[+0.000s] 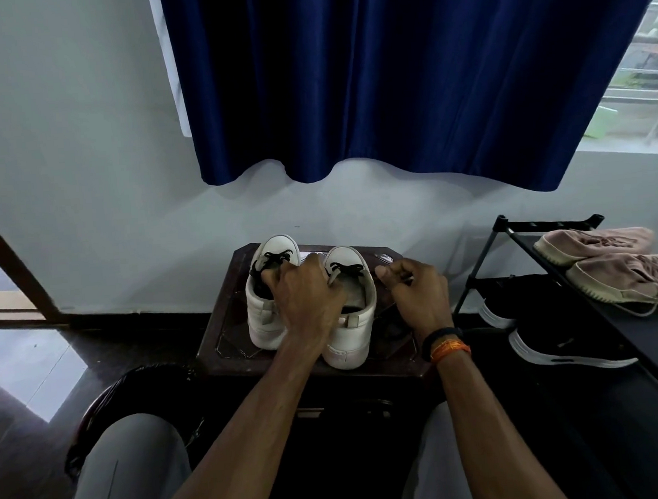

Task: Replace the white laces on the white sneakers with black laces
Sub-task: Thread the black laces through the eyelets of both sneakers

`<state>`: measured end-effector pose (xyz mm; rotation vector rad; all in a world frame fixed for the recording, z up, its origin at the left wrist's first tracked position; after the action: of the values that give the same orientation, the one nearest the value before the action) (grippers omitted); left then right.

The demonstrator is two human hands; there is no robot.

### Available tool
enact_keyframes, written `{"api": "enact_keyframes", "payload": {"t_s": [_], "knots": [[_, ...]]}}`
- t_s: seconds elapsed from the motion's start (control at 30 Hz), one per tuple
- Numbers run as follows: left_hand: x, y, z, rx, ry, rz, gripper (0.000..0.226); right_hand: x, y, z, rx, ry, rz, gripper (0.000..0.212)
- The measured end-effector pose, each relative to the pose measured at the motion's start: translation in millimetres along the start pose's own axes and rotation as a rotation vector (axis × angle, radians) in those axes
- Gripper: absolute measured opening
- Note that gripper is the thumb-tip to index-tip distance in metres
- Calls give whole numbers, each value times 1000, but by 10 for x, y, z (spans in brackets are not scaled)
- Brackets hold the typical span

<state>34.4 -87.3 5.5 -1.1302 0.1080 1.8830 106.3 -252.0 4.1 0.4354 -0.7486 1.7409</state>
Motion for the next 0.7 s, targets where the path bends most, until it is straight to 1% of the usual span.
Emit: {"api": "enact_keyframes", "payload": {"t_s": [0.07,0.13,0.23,0.33,0.4,0.53,0.6,0.63,0.7], "knots": [[-9,-26,14,44,187,25,20,-17,1,16,30,-18,30,19],[-21,-71,7,104,384,42,13,-14,-8,2,93,-31,36,21],[-47,-192,16,172,523,68,5,-4,-18,-30,151,-20,46,21],[-129,-353,131,195,486,14,23,0,-59,-28,171,-28,44,19],[-209,-459,233,207,473,-25,28,12,-81,-16,178,-26,42,18],[-370,-638,426,210,476,-121,24,51,-129,13,174,-27,-3,13],[-467,-699,484,247,472,-180,21,101,-141,41,186,-46,-18,6],[-521,-716,498,281,473,-206,21,132,-144,67,189,-94,-30,4],[-632,-727,503,388,471,-246,22,209,-149,154,162,-205,-60,19]]}}
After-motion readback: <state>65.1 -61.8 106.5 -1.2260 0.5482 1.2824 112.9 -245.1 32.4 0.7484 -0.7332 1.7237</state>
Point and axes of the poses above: each hand's wrist, its own y-axis away from the middle knuckle, its own z-axis out of the back of the hand, x = y × z, the point moved 4 cm from there along -y, towards the middle knuckle, and after that the axes turned 14 degrees about y, right-handed, at the moved point
